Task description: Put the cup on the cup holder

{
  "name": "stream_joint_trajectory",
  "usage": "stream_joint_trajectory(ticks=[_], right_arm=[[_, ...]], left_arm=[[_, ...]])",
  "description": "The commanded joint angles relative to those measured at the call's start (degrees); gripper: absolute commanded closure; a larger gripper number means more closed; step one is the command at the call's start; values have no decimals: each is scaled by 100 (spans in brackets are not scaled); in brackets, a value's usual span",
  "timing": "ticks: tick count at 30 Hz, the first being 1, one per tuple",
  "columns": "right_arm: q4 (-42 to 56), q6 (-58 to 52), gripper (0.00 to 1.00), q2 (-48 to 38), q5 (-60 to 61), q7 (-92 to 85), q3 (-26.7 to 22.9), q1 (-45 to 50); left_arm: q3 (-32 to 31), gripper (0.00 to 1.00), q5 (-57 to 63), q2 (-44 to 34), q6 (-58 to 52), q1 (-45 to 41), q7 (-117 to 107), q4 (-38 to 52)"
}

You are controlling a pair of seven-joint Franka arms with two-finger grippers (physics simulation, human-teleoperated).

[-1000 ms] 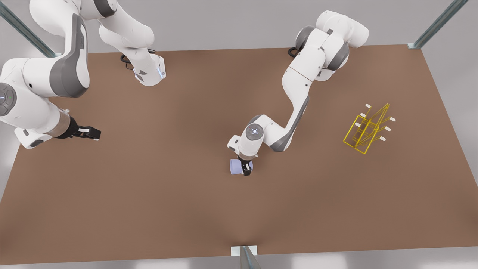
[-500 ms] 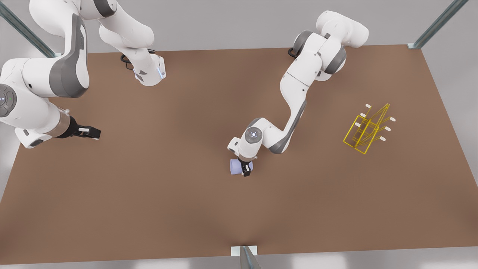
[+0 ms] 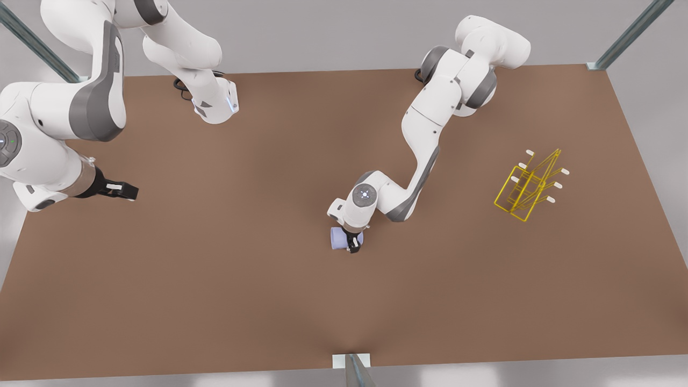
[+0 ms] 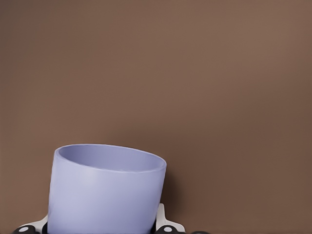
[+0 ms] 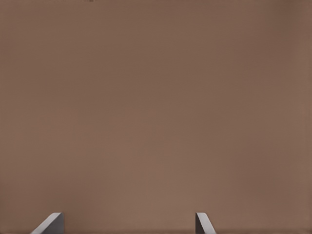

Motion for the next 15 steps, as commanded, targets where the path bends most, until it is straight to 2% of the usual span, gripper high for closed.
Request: stream_joint_trajectory(ticks=[1,3,5,10,13,15], right_arm=[[3,-6,0,2,-29,32,2,-1],[3,2,0,-7,-29,32,2,8],[3,-6,0,-7,-29,32,2,-1],[3,-6,0,-7,-29,32,2,17],[3,2,0,2,-29,32,2,8],[3,2,0,2,-29,32,-7,-1]], left_arm=[[-1,17,-19,-17,0,-11,-40,3],[8,17,-19,-26,0,-19,-40,3],[8,23,-10,-26,0,-28,-49,3],[17,24,-1,-87,-26,-28,-49,3],[26,32,-1,-96,-44,-28,-49,12],[34,33,-1,-149,-44,-28,-49,12]])
